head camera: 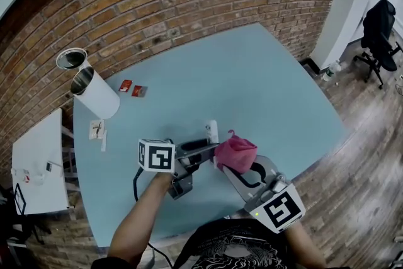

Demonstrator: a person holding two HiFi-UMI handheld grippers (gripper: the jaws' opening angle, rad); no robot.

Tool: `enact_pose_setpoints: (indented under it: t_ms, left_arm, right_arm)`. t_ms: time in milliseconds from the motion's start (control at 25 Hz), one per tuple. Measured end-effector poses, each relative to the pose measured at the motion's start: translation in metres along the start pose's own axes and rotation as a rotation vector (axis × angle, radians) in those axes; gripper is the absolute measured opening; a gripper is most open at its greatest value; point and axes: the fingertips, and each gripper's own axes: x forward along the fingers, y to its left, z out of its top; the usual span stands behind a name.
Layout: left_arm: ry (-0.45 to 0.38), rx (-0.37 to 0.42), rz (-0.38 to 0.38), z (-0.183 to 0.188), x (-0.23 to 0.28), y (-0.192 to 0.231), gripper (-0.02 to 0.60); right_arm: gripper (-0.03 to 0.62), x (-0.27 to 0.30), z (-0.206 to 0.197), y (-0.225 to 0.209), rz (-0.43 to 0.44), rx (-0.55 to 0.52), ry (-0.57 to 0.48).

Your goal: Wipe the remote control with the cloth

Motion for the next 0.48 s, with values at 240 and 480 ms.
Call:
enact_pose_setpoints:
  t_ms: [240,480]
  left_arm:
    - [0.089,0.125,0.058,-0.01,0.004,0.001,0.236]
    - [0.186,0.228,0.097,-0.024,0.011,-0.004,0.236]
  right_arm:
    - [0.063,-0.007,0.007,-0.016,-0.042,0.042,-0.039]
    - [0.063,-0.01,0.01,-0.026,-0.066,0.046,-0.045]
